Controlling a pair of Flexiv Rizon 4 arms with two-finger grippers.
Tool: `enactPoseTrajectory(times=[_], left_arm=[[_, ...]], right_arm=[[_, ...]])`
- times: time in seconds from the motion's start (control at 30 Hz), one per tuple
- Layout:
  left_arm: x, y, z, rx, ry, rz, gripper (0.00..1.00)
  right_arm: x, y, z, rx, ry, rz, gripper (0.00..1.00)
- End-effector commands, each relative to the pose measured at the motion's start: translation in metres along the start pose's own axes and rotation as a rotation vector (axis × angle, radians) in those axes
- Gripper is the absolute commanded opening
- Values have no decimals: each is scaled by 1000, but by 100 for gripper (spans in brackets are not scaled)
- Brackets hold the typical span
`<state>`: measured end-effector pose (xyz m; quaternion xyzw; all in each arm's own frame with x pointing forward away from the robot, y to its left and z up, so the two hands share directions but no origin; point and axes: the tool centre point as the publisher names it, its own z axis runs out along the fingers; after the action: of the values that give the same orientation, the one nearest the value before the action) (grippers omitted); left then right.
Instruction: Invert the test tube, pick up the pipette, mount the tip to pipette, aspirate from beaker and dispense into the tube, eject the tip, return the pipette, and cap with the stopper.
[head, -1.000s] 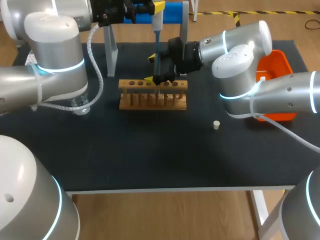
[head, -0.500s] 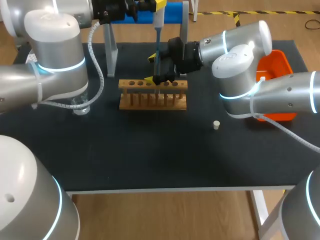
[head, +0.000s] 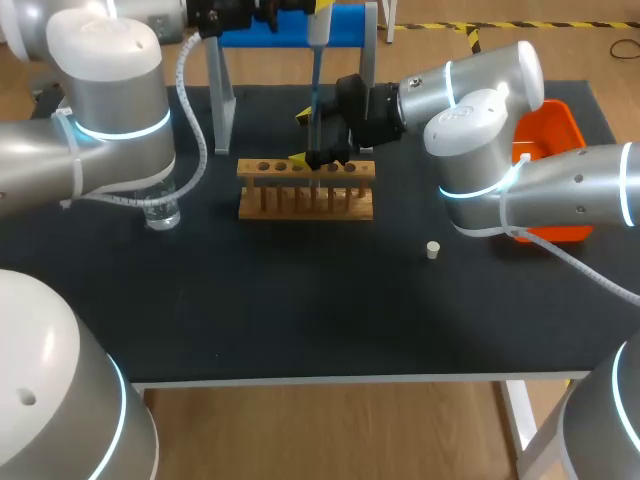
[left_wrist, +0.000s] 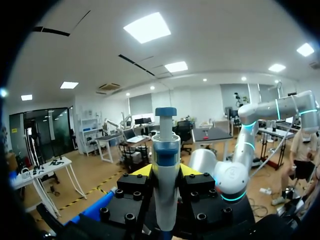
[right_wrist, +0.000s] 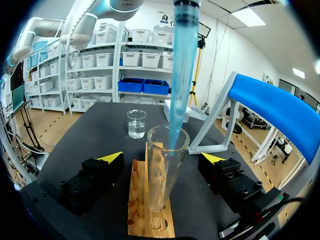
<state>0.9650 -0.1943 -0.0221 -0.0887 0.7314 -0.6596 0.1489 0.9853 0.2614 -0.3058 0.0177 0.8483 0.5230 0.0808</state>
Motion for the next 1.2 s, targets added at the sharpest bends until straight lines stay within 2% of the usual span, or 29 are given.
enactPoseTrajectory(times=[0.03, 0.47, 0.6, 0.73, 0.87, 0.97, 1.1, 1.2], left_arm=[[4, -7, -1, -6, -9, 6, 0], [13, -26, -11, -8, -43, 54, 0], [15, -30, -25, -14, -68, 66, 0], [14, -26, -49, -27, -113, 64, 0], [16, -15, -83, -49, -171, 52, 0], [22, 1, -109, -71, -210, 32, 0], [38, 27, -138, -85, -231, 15, 0], [52, 45, -149, -82, -230, 9, 0]], right_arm=[[0, 0, 0, 3, 2, 0, 100], [0, 0, 0, 3, 2, 0, 100], [0, 0, 0, 3, 2, 0, 100], [0, 0, 0, 3, 2, 0, 100], [0, 0, 0, 3, 2, 0, 100], [0, 0, 0, 3, 2, 0, 100], [0, 0, 0, 3, 2, 0, 100], [0, 0, 0, 3, 2, 0, 100]])
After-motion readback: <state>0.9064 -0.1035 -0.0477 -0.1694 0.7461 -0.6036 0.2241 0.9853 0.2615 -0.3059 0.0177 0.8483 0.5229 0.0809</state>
